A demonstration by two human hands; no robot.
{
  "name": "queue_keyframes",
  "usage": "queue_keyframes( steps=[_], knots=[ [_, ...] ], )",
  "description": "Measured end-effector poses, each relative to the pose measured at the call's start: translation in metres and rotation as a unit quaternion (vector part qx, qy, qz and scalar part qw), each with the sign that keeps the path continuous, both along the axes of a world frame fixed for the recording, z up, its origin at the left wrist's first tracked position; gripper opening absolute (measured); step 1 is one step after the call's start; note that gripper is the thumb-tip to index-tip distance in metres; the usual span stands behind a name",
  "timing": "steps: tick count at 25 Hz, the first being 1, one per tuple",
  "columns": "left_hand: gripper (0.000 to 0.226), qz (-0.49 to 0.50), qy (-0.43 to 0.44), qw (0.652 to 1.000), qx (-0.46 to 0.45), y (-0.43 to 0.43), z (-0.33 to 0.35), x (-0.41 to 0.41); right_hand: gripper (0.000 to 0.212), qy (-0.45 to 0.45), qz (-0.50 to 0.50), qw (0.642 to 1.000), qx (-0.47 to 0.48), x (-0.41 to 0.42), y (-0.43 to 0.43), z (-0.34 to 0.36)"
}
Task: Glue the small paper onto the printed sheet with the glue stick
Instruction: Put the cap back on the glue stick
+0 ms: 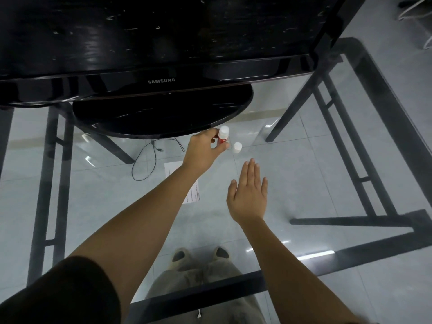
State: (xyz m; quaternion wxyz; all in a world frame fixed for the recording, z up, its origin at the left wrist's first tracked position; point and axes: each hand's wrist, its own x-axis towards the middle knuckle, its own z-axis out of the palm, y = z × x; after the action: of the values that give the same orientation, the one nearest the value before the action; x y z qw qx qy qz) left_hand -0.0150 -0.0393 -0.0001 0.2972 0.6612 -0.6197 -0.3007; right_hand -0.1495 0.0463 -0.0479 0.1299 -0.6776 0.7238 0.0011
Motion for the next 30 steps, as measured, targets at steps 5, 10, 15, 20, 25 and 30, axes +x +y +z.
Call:
queue_keyframes(
  steps=[5,10,15,20,25,30],
  knots=[
    [0.03,0.0,0.013,1.0,0.001,-0.002,0.003,0.0,0.061,0.0,-0.002,1.0,-0.007,-0.001,0.001,-0.002],
    [0.031,0.004,0.054,0.997,0.055,0.014,0.016,0.006,0.061,0.001,0.01,1.0,0.006,-0.003,-0.002,-0.001],
    [0.029,-0.007,0.113,0.987,0.118,0.046,0.033,0.034,0.049,-0.13,-0.004,0.987,-0.091,0.007,-0.004,0.036],
    [0.023,0.064,0.207,0.969,0.12,0.073,0.066,0.061,0.023,-0.351,0.018,0.93,-0.11,0.033,-0.027,0.093],
    [0.021,0.096,0.275,0.952,0.092,0.082,0.114,0.089,0.026,-0.446,0.069,0.892,-0.02,0.057,-0.042,0.152],
    [0.016,0.073,0.256,0.962,0.055,0.086,0.143,0.099,0.031,-0.509,0.096,0.855,0.019,0.08,-0.05,0.196]
  ],
)
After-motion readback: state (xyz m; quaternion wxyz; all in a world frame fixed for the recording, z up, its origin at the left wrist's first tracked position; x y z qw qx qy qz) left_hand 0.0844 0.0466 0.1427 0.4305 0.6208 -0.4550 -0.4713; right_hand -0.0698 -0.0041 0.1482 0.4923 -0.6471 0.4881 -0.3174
